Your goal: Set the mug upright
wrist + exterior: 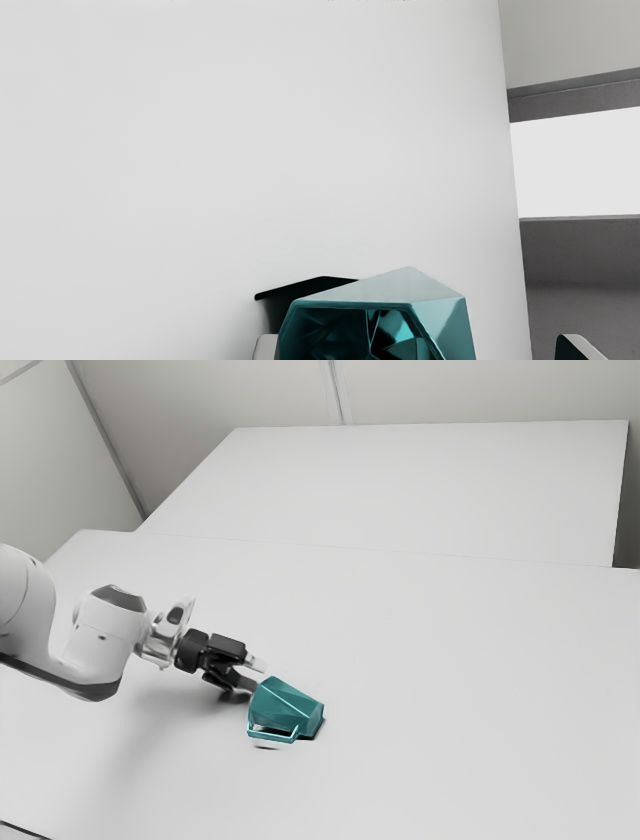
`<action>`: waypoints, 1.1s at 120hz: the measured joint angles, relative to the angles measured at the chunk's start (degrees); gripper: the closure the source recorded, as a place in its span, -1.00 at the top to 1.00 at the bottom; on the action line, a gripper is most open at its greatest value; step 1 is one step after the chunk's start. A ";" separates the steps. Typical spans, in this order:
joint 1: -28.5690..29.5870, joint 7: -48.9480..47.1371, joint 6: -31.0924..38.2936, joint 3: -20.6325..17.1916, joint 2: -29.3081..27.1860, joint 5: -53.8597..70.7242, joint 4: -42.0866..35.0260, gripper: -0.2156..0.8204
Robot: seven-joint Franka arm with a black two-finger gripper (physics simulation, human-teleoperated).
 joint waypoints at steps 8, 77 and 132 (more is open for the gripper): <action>-0.14 0.48 0.91 -1.10 -0.03 -0.85 -0.10 0.58; -1.04 -5.73 5.88 -4.46 -1.23 -2.80 -2.63 0.51; -0.92 -9.72 6.97 -4.48 -1.50 -1.98 -2.80 -0.65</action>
